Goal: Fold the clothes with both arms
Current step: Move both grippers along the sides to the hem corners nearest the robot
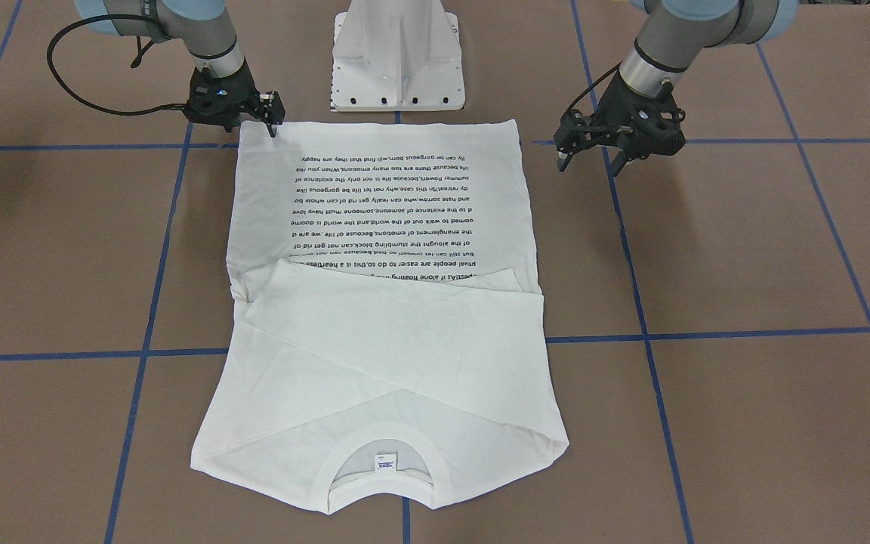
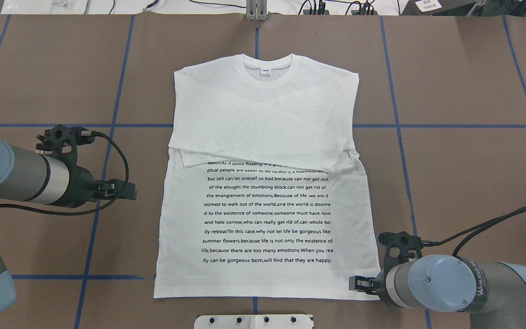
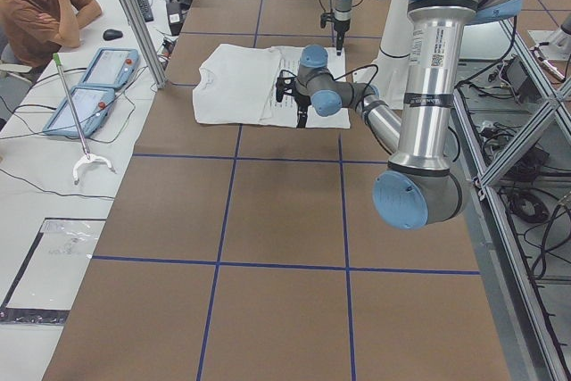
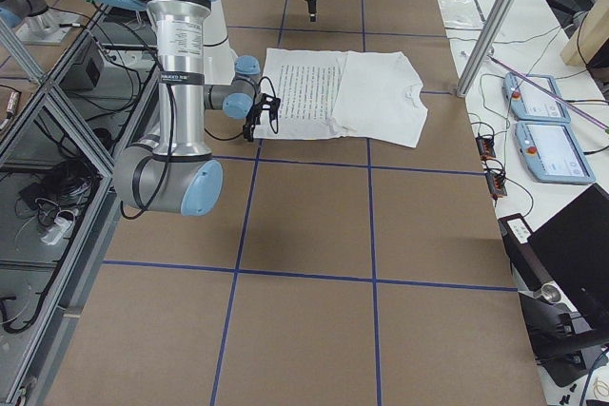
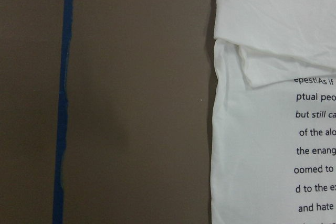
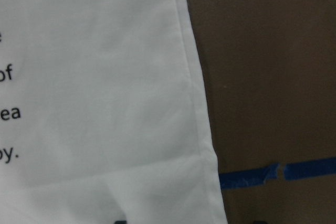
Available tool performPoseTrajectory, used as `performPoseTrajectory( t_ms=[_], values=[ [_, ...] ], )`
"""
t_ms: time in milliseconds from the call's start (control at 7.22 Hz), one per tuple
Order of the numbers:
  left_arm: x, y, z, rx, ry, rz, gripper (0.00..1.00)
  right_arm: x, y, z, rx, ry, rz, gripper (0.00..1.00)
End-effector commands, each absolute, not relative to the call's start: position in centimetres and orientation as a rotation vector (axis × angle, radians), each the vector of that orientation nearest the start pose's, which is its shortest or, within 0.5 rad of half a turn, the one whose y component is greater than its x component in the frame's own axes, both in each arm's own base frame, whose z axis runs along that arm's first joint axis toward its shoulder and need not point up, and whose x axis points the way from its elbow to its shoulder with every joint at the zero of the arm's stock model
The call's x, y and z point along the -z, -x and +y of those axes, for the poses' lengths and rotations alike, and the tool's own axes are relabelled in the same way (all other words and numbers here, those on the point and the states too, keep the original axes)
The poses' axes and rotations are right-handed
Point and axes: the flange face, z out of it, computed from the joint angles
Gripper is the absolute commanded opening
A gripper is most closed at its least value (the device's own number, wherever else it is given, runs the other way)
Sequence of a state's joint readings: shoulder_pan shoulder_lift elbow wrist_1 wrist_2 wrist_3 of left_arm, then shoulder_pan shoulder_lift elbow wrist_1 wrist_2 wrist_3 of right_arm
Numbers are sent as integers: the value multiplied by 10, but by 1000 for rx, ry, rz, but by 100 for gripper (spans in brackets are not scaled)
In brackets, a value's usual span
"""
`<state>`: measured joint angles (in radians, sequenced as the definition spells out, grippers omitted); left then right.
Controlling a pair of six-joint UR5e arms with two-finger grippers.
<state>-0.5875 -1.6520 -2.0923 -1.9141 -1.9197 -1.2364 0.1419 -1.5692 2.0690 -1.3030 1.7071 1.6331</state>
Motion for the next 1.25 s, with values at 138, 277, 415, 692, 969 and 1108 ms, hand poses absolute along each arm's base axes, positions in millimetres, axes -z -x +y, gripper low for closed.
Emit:
performPoseTrajectory(
  t_ms=[138, 277, 415, 692, 969, 1108],
  values=[
    [-333, -356, -356, 70, -131, 986, 100, -411, 458, -187, -151, 105, -751, 72],
    [-333, -356, -356, 69, -132, 987, 100, -412, 457, -186, -151, 106, -748, 72],
    [-331, -355, -356, 68, -134, 991, 100, -410, 456, -187, -152, 109, -752, 71],
    [-331, -355, -356, 69, -133, 990, 100, -402, 454, -185, -184, 126, -767, 52],
    [-330, -355, -356, 68, -134, 991, 100, -394, 451, -185, -183, 126, -781, 28],
    [-331, -355, -356, 69, -133, 990, 100, -394, 451, -185, -184, 124, -781, 17]
  ],
)
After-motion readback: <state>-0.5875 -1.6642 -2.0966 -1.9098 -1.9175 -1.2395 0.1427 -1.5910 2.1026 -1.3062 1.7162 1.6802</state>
